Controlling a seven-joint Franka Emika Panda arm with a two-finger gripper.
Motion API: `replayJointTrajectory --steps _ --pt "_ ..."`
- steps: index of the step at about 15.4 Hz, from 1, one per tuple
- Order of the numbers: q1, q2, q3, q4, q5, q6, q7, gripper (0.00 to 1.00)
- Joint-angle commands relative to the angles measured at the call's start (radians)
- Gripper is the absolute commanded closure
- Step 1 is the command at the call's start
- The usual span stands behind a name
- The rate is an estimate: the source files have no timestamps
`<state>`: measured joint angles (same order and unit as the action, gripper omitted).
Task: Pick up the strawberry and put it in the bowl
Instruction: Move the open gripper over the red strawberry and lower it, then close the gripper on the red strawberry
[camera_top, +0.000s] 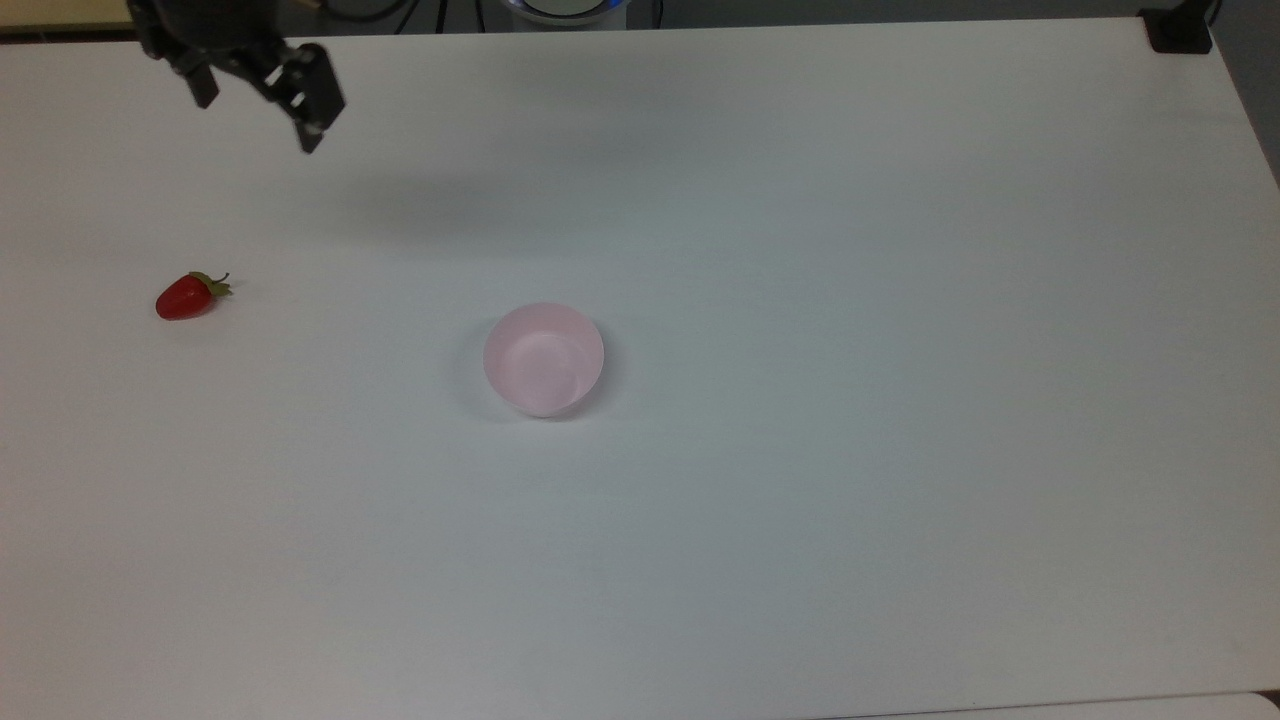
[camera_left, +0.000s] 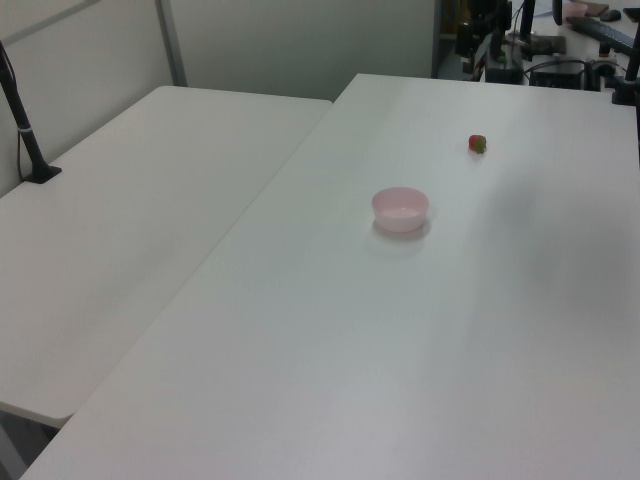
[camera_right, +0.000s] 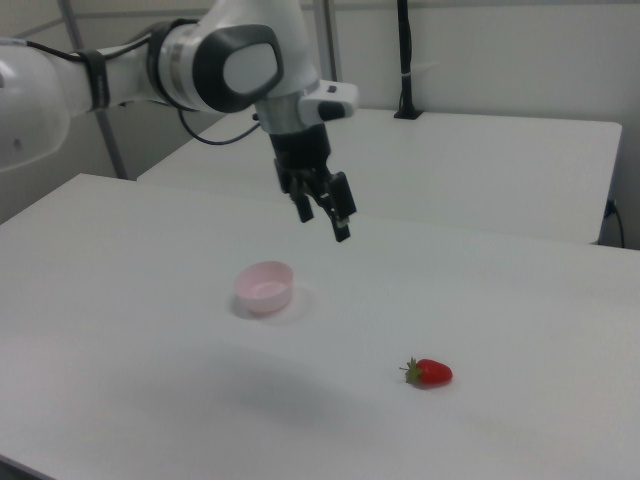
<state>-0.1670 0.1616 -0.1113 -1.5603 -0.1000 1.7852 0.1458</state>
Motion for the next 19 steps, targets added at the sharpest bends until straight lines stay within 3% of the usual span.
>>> replayJointTrajectory --steps 1,5,8,10,14,17,19 --pt "-0.051 0.048 -0.001 0.003 0.051 0.100 0.135 0.00" --pt "-0.097 0.108 -0.002 0.003 0.098 0.137 0.262 0.00" --pt "-0.138 0.189 -0.002 0.002 0.094 0.181 0.377 0.00" --pt "-0.158 0.235 -0.002 0.000 0.089 0.218 0.390 0.00" --pt "-0.201 0.283 -0.002 -0.009 0.088 0.284 0.390 0.11" --pt "-0.215 0.323 -0.002 -0.014 0.086 0.330 0.385 0.12" --pt "-0.223 0.344 -0.002 -0.015 0.085 0.365 0.383 0.18"
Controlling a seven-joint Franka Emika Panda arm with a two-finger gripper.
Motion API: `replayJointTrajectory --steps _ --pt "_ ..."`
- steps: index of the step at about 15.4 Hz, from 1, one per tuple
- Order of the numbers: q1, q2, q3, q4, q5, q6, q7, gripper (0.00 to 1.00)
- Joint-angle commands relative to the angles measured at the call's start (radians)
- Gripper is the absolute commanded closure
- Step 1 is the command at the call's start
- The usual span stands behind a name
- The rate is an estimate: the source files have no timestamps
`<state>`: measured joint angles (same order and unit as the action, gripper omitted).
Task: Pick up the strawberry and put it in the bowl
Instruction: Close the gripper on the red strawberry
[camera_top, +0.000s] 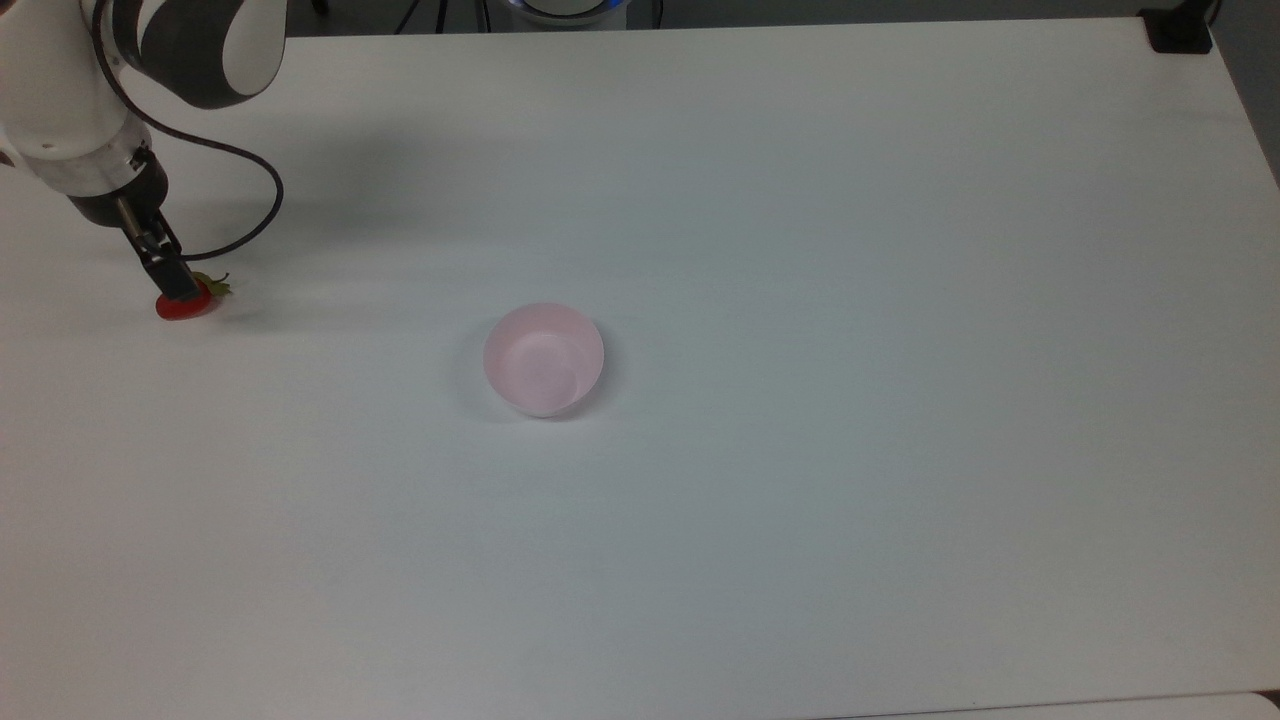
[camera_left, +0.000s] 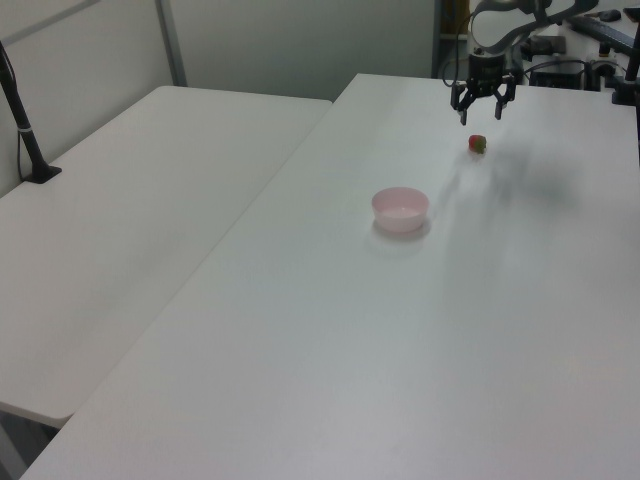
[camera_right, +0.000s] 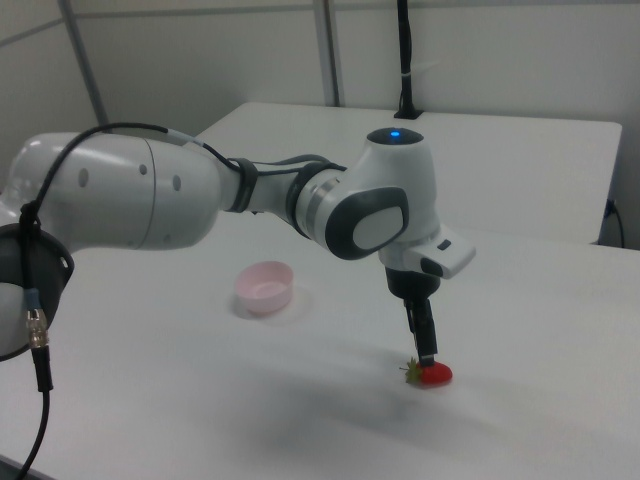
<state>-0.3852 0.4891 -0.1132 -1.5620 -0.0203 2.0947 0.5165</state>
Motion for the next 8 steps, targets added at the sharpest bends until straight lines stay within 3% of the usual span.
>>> replayJointTrajectory --steps 1,5,8 --pt "-0.004 0.028 0.000 -0.013 0.005 0.071 0.013 0.24" --pt "-0.003 0.057 0.000 -0.019 0.002 0.107 0.004 0.42" --pt "-0.003 0.057 0.000 -0.035 -0.006 0.108 0.000 0.44"
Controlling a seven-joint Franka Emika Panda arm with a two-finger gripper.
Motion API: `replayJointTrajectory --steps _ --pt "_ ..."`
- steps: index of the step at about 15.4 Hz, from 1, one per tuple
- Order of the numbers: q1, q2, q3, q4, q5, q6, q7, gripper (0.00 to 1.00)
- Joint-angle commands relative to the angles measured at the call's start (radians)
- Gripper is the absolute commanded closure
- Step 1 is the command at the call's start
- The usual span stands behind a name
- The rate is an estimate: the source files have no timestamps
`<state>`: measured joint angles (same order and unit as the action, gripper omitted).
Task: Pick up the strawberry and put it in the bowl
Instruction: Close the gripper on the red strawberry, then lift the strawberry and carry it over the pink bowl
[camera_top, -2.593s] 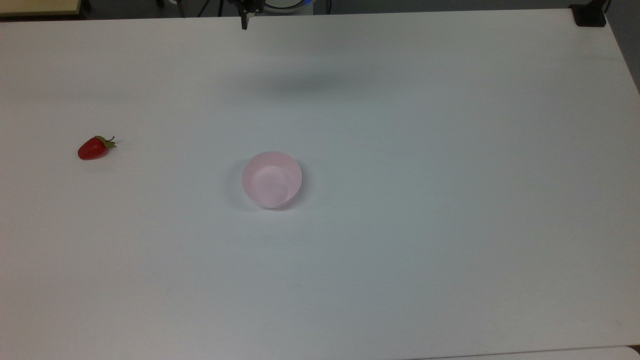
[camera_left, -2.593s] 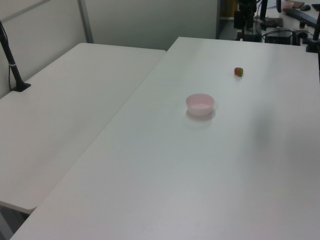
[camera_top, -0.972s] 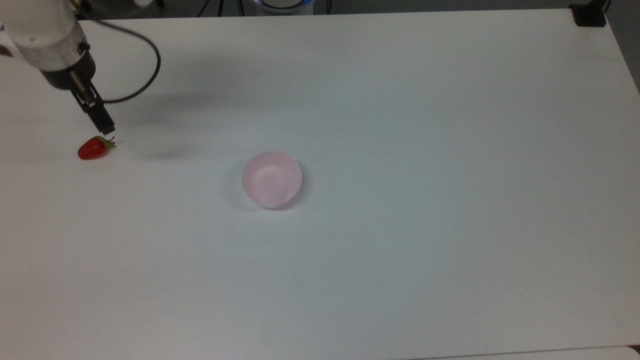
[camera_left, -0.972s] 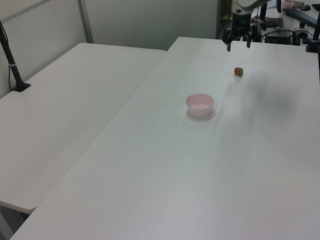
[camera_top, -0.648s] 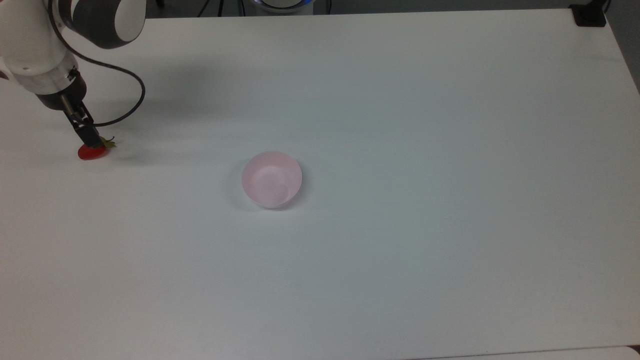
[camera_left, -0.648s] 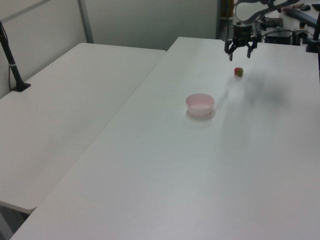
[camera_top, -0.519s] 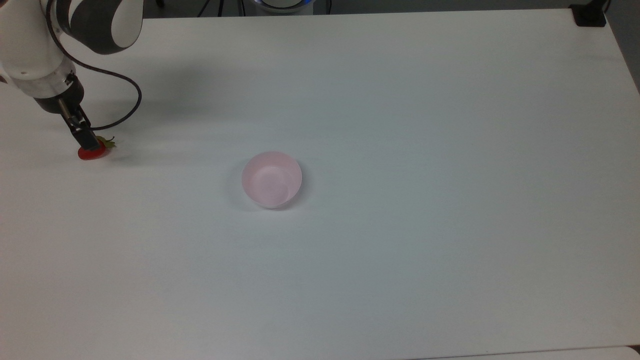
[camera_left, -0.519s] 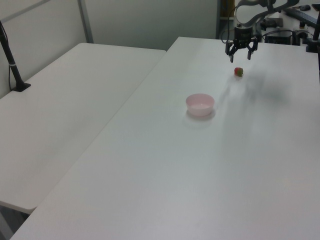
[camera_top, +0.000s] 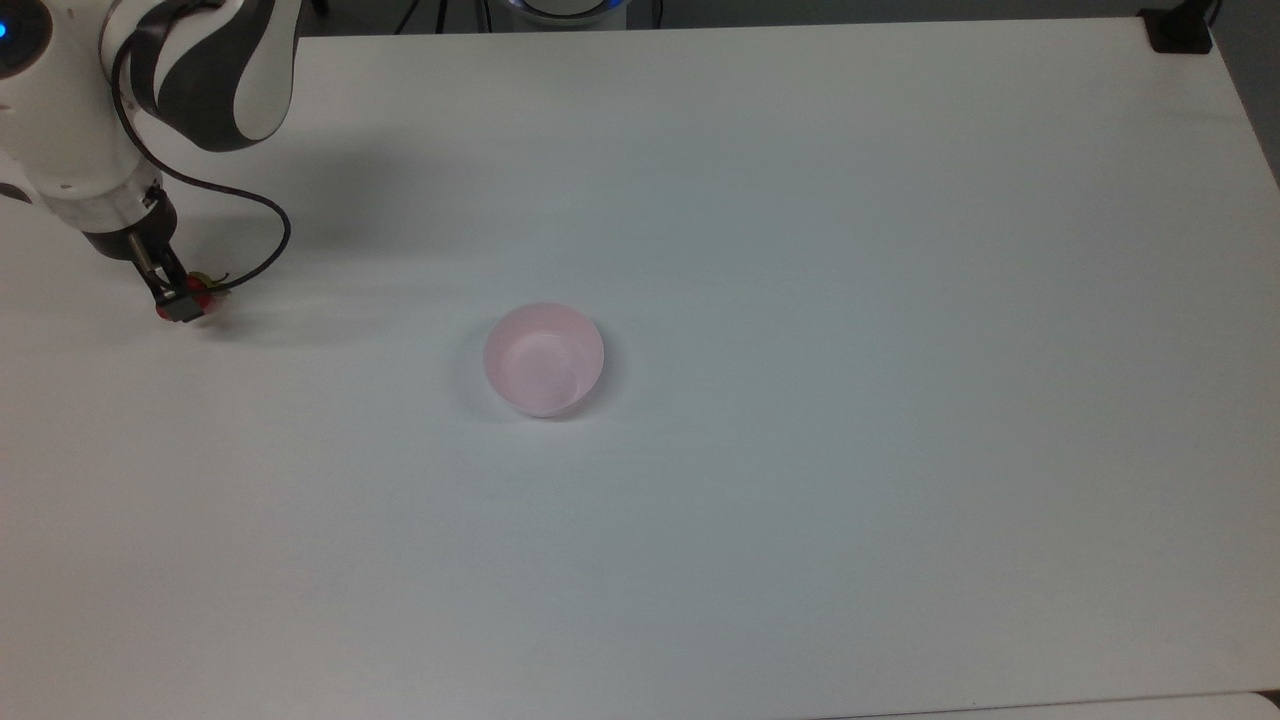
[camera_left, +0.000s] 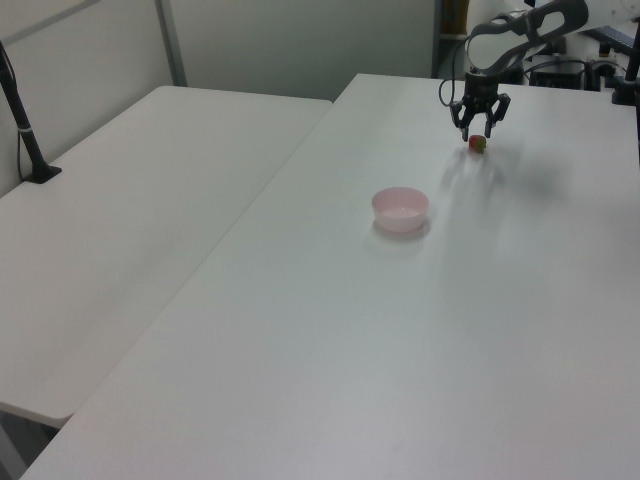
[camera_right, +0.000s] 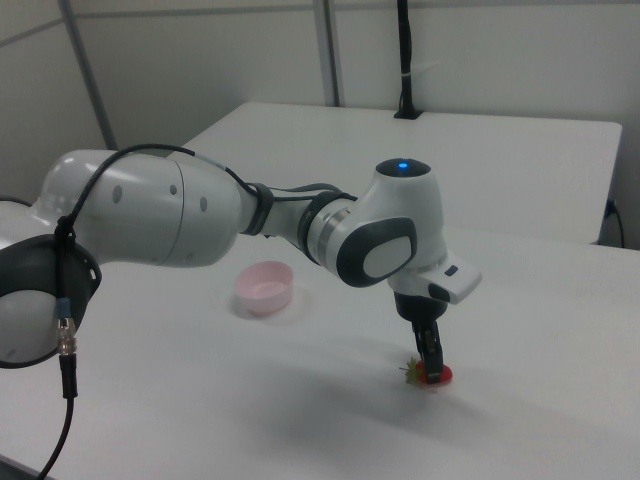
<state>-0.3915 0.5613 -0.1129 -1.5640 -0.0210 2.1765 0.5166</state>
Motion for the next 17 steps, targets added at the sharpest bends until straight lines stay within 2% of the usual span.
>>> replayJointTrajectory --steps 1,4,6,7,9,13,17 --pt "0.005 -0.015 -0.001 -0.033 -0.007 0.026 0.000 0.49" --pt "0.013 -0.015 0.002 -0.033 -0.008 0.026 -0.019 0.58" --pt "0.025 -0.024 0.012 -0.028 -0.008 0.022 -0.039 0.80" --pt "0.040 -0.030 0.012 -0.025 -0.008 0.014 -0.053 0.84" --pt "0.068 -0.061 0.012 -0.022 -0.007 -0.007 -0.058 0.84" --pt "0.241 -0.165 0.015 0.001 0.006 -0.162 -0.047 0.81" --pt "0.408 -0.181 0.015 0.005 0.007 -0.193 -0.012 0.75"
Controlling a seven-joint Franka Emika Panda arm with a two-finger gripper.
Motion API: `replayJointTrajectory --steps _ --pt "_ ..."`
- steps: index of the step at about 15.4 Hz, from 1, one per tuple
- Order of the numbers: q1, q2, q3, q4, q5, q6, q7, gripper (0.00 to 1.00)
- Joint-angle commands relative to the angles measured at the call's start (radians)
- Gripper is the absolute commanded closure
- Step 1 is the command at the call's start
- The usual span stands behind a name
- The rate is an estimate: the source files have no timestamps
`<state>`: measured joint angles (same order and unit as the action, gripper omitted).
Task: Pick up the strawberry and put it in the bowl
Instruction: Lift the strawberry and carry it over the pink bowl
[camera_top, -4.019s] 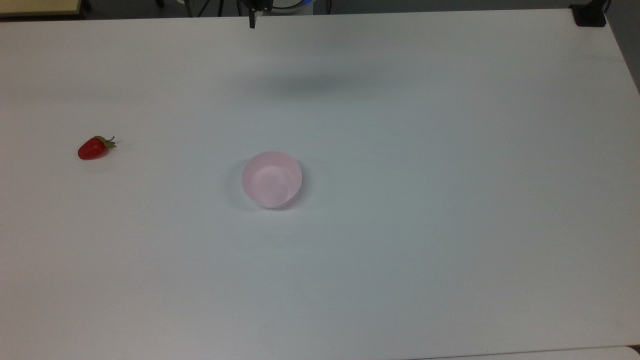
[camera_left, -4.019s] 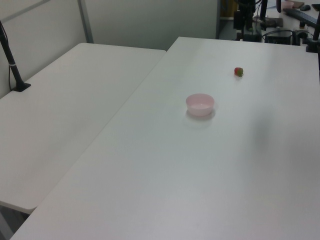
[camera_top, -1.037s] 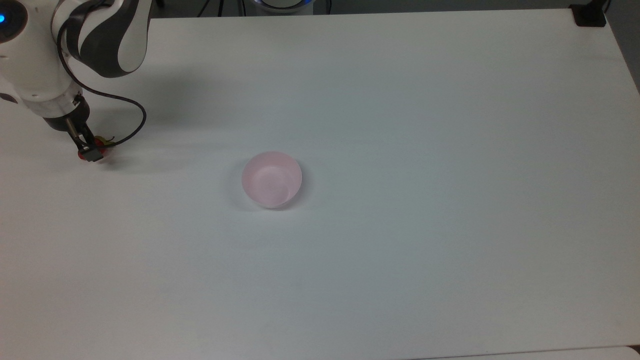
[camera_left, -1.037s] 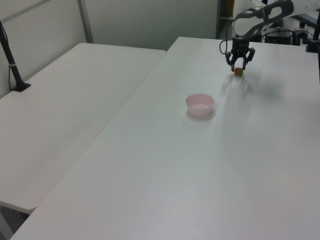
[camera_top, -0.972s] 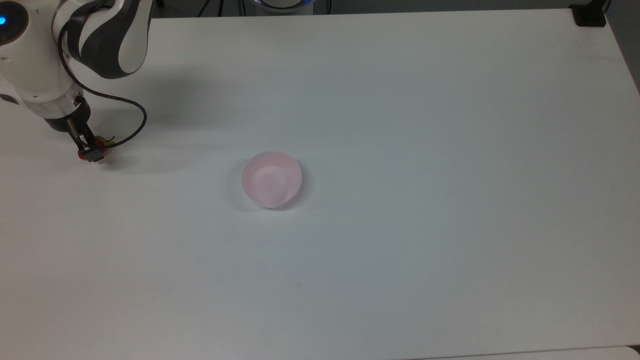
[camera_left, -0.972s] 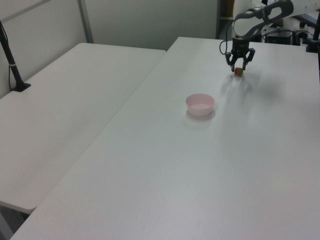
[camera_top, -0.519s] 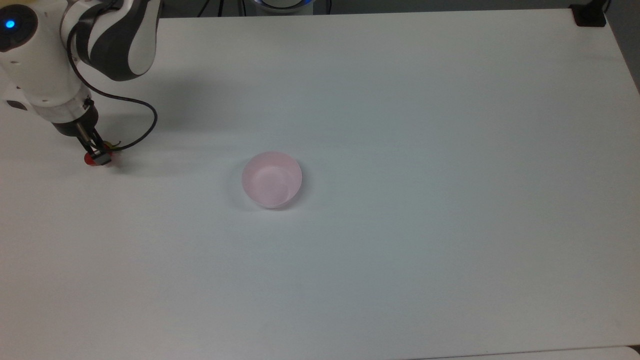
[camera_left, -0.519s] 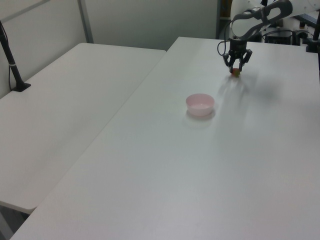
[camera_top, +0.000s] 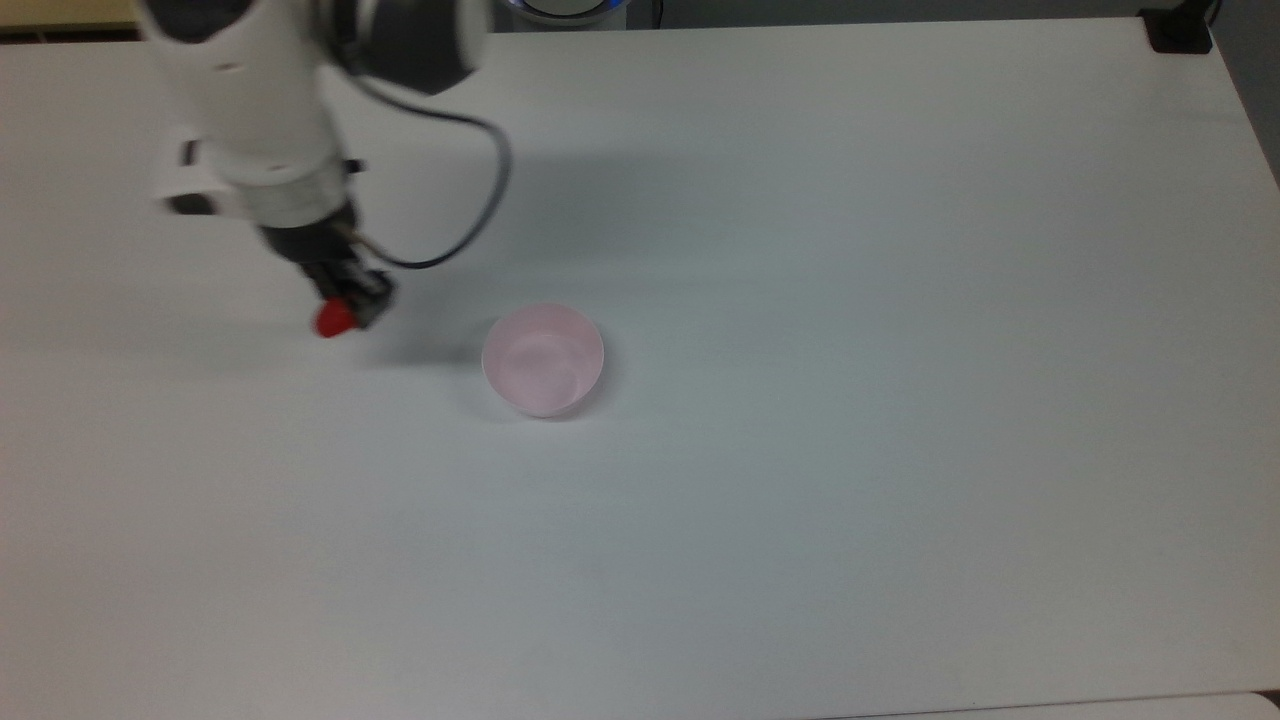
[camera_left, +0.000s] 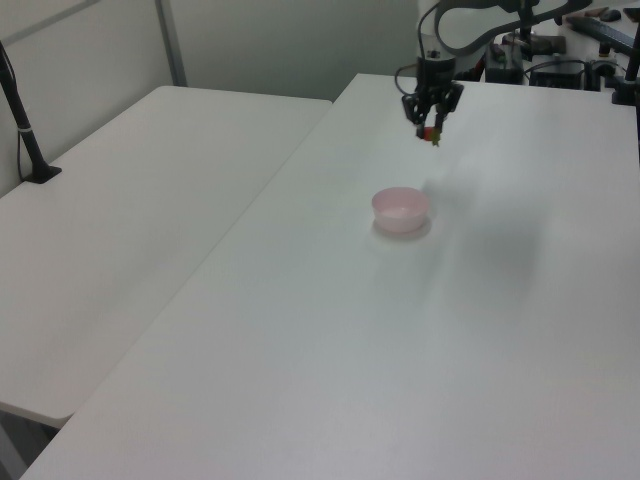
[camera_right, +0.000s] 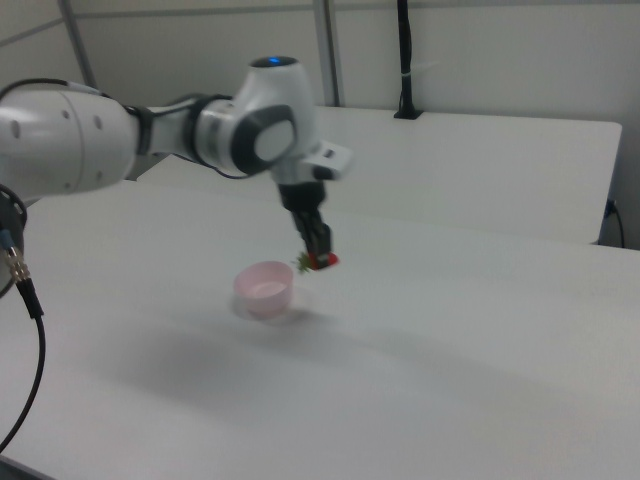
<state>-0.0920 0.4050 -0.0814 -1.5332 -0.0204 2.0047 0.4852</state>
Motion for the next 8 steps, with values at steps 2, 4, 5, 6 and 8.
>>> replayJointTrajectory --steps 2,4,5,6,8 --pt "0.164 -0.014 -0.017 -0.028 0.005 -0.021 0.021 0.74" --pt "0.195 -0.002 -0.017 -0.033 0.002 -0.017 0.026 0.68" --pt "0.198 0.008 -0.017 -0.031 0.000 -0.018 0.029 0.57" --pt "0.198 0.006 -0.017 -0.030 0.000 -0.020 0.029 0.36" --pt "0.201 -0.003 -0.018 -0.024 -0.003 -0.026 0.027 0.00"
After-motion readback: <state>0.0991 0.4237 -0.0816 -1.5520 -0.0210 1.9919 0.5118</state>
